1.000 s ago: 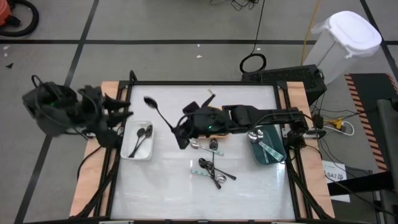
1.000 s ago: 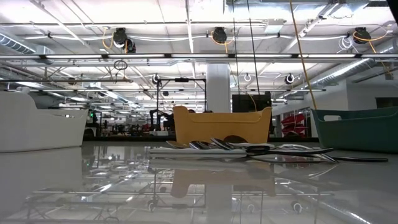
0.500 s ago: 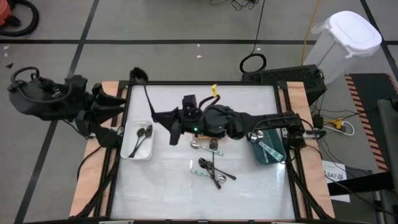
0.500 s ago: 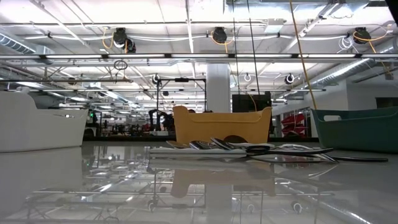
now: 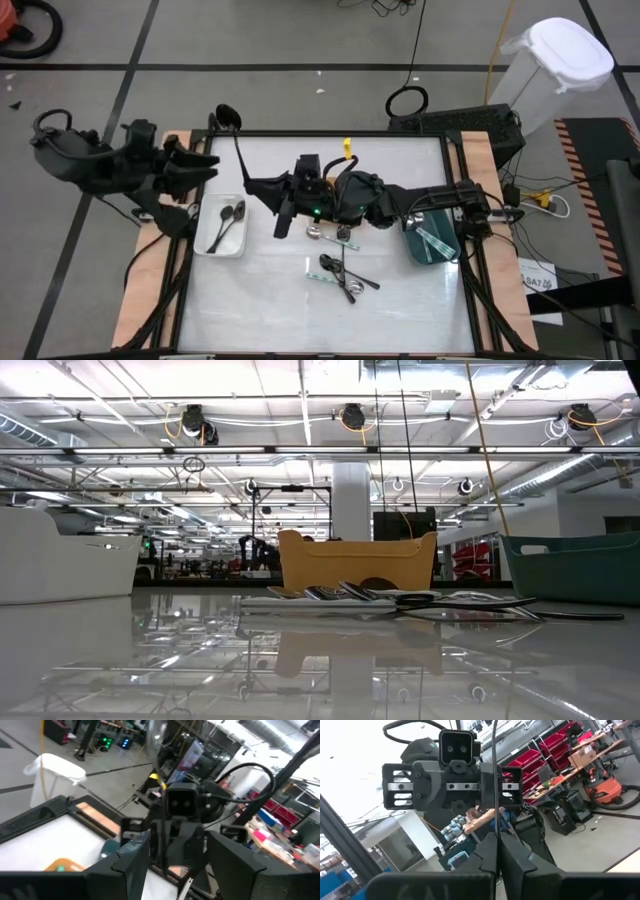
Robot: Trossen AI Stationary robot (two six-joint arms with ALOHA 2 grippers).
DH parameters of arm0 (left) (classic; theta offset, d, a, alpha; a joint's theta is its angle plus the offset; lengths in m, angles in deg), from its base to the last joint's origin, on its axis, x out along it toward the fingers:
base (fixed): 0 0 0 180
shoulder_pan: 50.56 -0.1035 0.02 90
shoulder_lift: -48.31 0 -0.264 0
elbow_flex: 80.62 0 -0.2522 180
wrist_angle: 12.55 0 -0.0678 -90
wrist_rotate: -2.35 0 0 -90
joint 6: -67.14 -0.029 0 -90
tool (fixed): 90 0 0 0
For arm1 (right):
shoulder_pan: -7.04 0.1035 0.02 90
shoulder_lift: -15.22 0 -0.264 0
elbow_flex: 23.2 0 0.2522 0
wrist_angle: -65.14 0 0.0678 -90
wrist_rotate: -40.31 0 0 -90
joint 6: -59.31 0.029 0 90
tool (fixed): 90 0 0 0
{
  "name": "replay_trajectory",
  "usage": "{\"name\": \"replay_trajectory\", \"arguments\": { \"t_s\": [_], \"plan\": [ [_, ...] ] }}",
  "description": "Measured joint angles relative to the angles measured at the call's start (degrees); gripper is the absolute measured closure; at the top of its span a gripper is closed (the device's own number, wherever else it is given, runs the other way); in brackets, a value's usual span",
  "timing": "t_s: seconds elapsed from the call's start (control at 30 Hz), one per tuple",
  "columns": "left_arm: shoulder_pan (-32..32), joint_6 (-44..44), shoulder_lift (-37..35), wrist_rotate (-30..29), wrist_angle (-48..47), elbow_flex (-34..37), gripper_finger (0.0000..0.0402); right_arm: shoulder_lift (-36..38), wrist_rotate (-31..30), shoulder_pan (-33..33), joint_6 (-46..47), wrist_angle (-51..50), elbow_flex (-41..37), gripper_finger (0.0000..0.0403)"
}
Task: Sort silverware by color (type)
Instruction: Put the black spoon into the white bin
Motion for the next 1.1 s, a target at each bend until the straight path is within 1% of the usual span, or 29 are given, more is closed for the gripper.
{"name": "replay_trajectory", "arguments": {
  "t_s": [0.1,0.2,0.4,0.47,0.53,0.73,0.87,1.1],
  "plan": [
    [-2.8,-1.9,0.8,4.4,2.1,0.0,0.0219,0.0,0.0,0.1,-0.1,0.0,0.0,0.0400],
    [-6.0,-2.8,1.3,7.9,2.8,0.0,0.0240,0.0,0.0,0.0,-0.7,0.1,0.0,0.0400],
    [-10.7,-3.0,1.9,9.3,2.7,0.0,0.0276,0.0,0.1,0.7,-1.9,0.2,0.0,0.0399],
    [-11.7,-3.8,1.8,11.5,3.0,0.0,0.0280,0.0,0.1,0.9,-2.1,0.2,0.0,0.0399],
    [-12.6,-4.6,1.8,15.2,3.7,0.0,0.0281,0.0,0.1,1.1,-2.7,0.2,0.0,0.0399],
    [-14.8,-6.1,4.2,23.1,4.4,0.0,0.0282,0.0,0.1,1.1,-3.1,0.2,0.0,0.0399],
    [-15.1,-6.2,5.4,24.1,4.4,0.0,0.0282,0.0,0.1,1.1,-4.0,0.2,0.0,0.0399],
    [-15.1,-6.0,5.1,24.1,4.3,0.0,0.0282,0.0,0.0,1.1,-5.8,0.7,0.0,0.0399]
  ]
}}
